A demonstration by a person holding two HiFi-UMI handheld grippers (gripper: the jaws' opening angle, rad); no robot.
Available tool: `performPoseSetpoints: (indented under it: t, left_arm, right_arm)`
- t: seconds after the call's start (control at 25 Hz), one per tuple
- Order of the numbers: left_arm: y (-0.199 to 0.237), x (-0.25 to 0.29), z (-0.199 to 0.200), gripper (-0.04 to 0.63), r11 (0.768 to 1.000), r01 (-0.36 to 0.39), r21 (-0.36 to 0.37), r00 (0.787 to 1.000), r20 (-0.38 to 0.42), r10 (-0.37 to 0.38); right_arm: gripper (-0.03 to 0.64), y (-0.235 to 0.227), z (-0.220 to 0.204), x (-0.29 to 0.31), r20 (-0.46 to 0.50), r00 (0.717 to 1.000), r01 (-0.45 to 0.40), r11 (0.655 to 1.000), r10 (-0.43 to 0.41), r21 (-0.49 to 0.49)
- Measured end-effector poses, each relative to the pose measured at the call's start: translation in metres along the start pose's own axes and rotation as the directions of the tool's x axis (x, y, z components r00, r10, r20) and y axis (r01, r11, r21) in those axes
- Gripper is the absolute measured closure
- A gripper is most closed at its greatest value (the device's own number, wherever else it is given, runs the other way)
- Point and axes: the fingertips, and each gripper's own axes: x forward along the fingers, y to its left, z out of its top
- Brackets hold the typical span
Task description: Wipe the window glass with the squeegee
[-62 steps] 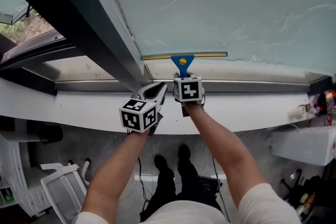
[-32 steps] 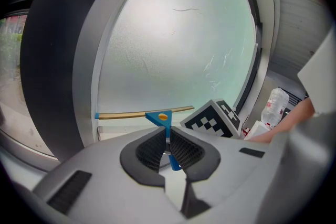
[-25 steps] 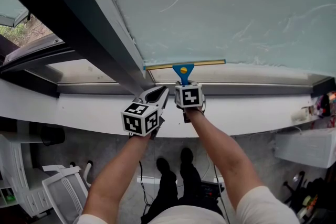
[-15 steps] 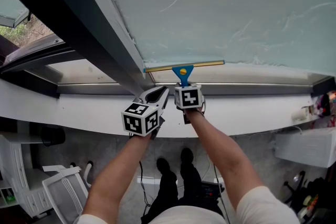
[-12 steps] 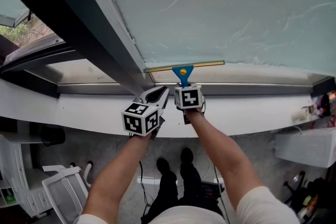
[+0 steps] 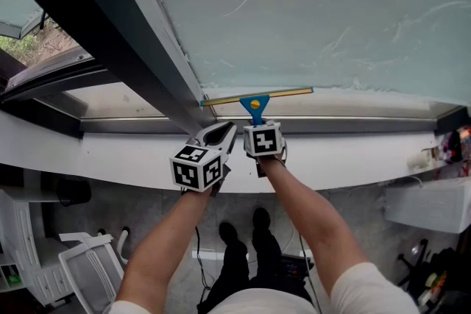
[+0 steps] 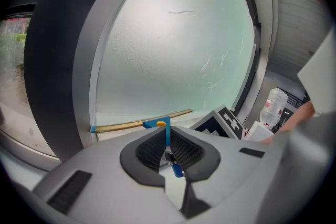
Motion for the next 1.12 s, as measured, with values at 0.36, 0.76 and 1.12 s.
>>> performPoseSetpoints:
  t: [0.36,0.76,1.12]
  left_arm:
    - [-0.009,-0.010,-0.004,0.548,1.000,0.012,0.000,1.000,0.004,-0.012]
    - [-0.036,-0.028,-0.001,0.548,0.998,0.056,0.008,0.998,0.035,-0.057]
    - [-0.082,-0.053,0.013,0.548,0.990,0.138,0.031,0.987,0.079,-0.140]
  right_arm:
    - [0.503,0.002,-0.014,-0.015,-0.018,1.000,0.015,1.000,-0.015,-0.012]
    - [0.503,0.010,-0.028,-0.058,0.021,1.000,0.017,1.000,-0.017,0.014]
    - [0.503,-0.004,-0.035,-0.119,0.078,0.994,0.077,0.996,-0.081,0.049]
